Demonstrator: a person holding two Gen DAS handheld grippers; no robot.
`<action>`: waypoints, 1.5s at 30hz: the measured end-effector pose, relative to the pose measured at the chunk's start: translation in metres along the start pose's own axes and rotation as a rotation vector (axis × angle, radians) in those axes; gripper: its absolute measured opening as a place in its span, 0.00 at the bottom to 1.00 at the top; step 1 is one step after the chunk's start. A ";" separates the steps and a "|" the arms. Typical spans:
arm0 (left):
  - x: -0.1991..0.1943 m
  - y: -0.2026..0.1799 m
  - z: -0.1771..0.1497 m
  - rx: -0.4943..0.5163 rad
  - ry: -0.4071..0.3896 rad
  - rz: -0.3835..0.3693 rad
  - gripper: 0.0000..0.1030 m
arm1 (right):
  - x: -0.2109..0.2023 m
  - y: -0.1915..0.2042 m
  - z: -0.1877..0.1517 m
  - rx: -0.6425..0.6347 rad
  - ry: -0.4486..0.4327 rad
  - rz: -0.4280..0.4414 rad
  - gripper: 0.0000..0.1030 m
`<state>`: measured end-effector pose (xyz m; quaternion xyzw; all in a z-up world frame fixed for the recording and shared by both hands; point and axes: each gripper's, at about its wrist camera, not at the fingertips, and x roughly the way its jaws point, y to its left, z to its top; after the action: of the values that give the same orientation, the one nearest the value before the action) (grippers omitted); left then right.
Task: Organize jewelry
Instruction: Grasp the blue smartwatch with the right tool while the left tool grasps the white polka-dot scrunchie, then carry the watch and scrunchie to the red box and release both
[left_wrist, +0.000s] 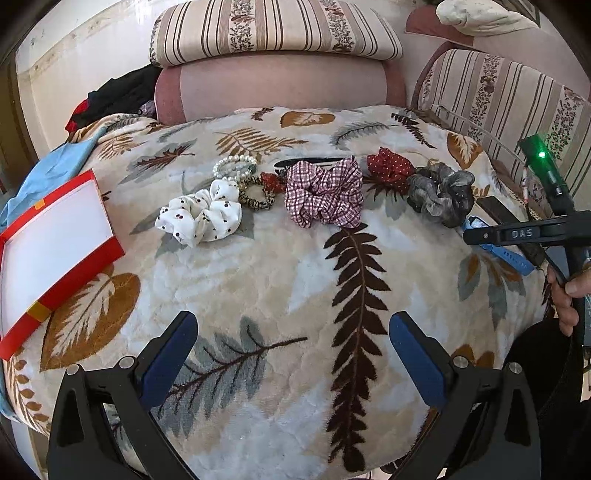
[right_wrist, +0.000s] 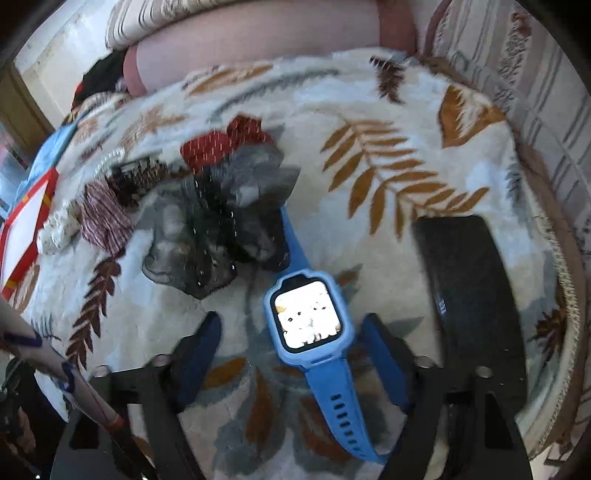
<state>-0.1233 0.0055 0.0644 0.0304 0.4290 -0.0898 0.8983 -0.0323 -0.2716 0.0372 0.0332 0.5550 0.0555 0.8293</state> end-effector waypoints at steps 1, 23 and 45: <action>0.002 0.000 0.000 -0.001 0.003 0.000 1.00 | 0.002 0.001 0.001 -0.004 0.005 -0.020 0.67; -0.006 0.004 0.002 -0.005 -0.014 -0.007 1.00 | -0.045 0.001 -0.033 0.046 -0.078 0.010 0.51; 0.025 0.118 0.047 -0.148 -0.055 0.064 0.75 | -0.108 0.016 -0.013 0.092 -0.245 0.118 0.49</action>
<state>-0.0497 0.1117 0.0724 -0.0246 0.4082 -0.0297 0.9121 -0.0857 -0.2697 0.1333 0.1100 0.4485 0.0742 0.8838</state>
